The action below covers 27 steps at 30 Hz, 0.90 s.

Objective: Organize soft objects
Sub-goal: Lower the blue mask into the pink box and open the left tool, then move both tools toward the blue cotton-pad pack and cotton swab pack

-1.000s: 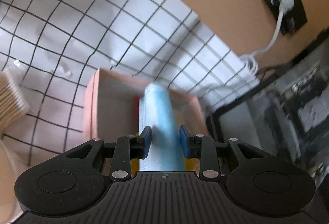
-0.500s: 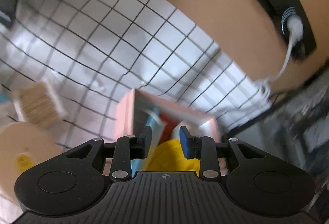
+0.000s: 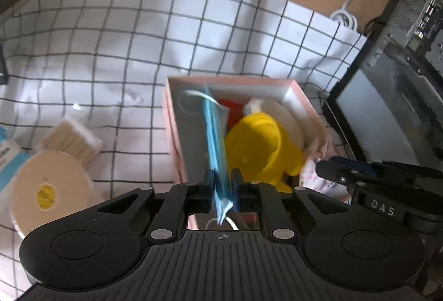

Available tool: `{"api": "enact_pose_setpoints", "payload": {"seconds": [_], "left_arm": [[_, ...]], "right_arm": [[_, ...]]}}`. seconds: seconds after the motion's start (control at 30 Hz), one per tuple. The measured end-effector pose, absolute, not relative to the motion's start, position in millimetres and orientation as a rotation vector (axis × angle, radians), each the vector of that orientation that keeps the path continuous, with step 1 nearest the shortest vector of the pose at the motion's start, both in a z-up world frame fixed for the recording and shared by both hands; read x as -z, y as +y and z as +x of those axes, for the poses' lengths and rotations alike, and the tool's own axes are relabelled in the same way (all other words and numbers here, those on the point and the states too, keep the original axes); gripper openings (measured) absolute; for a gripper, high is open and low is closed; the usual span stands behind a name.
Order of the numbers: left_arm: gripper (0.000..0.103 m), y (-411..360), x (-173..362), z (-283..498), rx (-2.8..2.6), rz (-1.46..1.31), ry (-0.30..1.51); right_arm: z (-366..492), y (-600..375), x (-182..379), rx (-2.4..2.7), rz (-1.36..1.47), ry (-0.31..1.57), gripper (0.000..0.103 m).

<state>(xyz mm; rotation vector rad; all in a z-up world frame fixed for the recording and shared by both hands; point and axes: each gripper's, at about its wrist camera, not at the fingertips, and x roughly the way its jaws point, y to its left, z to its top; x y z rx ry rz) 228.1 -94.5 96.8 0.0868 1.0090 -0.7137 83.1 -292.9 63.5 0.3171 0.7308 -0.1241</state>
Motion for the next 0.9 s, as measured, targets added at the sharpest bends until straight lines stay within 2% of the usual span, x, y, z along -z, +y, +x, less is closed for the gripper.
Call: {"api": "enact_pose_setpoints", "payload": {"seconds": [0.2,0.33,0.43,0.5,0.63,0.9], "left_arm": [[0.014,-101,-67,251,0.716,-0.037,1.144],[0.019,-104,-65,259,0.737,-0.057,1.185],[0.02,-96,-74,256,0.748,-0.066,1.202],[0.02,-84,-86,249,0.76,-0.081,1.194],[0.02,-54,-110,236,0.8,-0.135,1.148],[0.02,60,-162,224,0.713,-0.166,0.877]], "right_arm": [[91,-291,-54,0.116,0.322,0.768,0.022],[95,-291,-52,0.131,0.307,0.806,0.025],[91,-291,-63,0.147,0.302,0.824,0.045],[83,-289,-79,0.169,0.299,0.789,0.065],[74,-275,-116,0.177,0.275,0.723,0.066],[112,-186,-200,0.03,0.152,0.636,0.069]]}}
